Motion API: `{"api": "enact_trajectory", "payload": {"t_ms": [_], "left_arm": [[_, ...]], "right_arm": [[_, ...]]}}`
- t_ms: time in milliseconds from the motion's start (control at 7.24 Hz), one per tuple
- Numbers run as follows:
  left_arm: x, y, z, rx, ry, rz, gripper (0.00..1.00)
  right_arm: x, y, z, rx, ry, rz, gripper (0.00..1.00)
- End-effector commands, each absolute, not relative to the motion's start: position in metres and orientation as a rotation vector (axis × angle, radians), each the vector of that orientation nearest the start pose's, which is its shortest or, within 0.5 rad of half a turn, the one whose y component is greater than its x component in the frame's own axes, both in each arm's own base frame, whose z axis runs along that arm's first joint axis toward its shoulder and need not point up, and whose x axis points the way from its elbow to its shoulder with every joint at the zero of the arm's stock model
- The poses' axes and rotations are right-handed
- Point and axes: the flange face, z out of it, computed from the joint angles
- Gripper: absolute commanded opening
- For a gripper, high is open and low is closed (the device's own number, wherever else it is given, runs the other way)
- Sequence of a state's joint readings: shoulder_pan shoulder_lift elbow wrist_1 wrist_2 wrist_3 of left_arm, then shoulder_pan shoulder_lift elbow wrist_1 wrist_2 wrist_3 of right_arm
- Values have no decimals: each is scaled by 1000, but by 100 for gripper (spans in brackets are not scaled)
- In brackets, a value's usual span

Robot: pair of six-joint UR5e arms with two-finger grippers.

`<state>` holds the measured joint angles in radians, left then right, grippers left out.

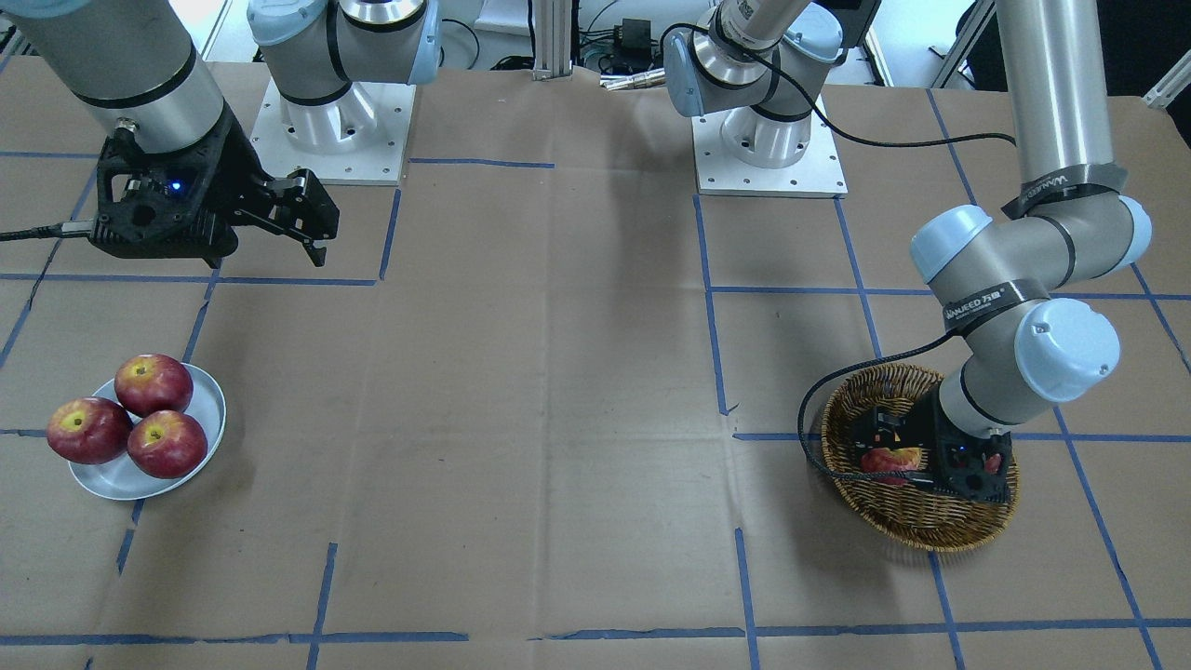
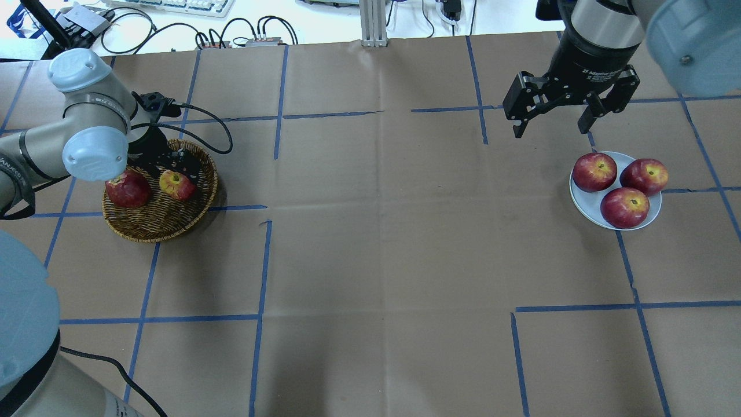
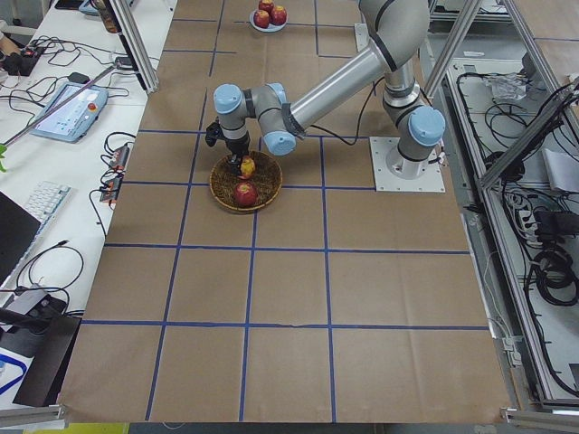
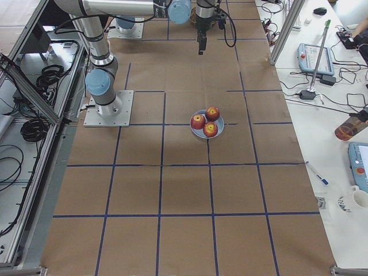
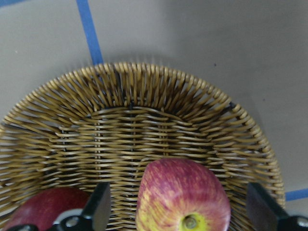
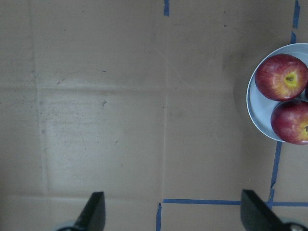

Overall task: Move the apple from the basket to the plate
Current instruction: 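Lower the left gripper into the basket around the yellow-red apple, then close the left gripper on the yellow-red apple and lift it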

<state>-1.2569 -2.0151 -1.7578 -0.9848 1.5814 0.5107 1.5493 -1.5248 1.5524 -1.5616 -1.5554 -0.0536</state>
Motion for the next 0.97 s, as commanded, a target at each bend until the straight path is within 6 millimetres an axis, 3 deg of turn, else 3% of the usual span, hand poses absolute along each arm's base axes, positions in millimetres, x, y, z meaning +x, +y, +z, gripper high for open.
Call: {"api": "enact_trajectory", "payload": {"t_ms": [0, 138, 276, 415, 553, 691, 829], "left_arm": [[59, -605, 195, 303, 3143, 112, 99], [59, -606, 194, 308, 3143, 114, 94], [60, -605, 193, 310, 3134, 125, 65], [60, -604, 196, 312, 3124, 134, 54], [65, -605, 209, 307, 3076, 138, 47], [65, -609, 230, 299, 3055, 108, 47], [55, -611, 273, 264, 3051, 81, 47]], "right_arm": [[124, -510, 473, -50, 3124, 57, 100], [124, -510, 473, -50, 3124, 57, 100], [124, -510, 473, -50, 3124, 57, 100], [124, -510, 473, -50, 3124, 57, 100], [124, -510, 473, -50, 3124, 57, 100], [124, -510, 473, -50, 3124, 57, 100], [124, -510, 473, -50, 3124, 57, 100]]}}
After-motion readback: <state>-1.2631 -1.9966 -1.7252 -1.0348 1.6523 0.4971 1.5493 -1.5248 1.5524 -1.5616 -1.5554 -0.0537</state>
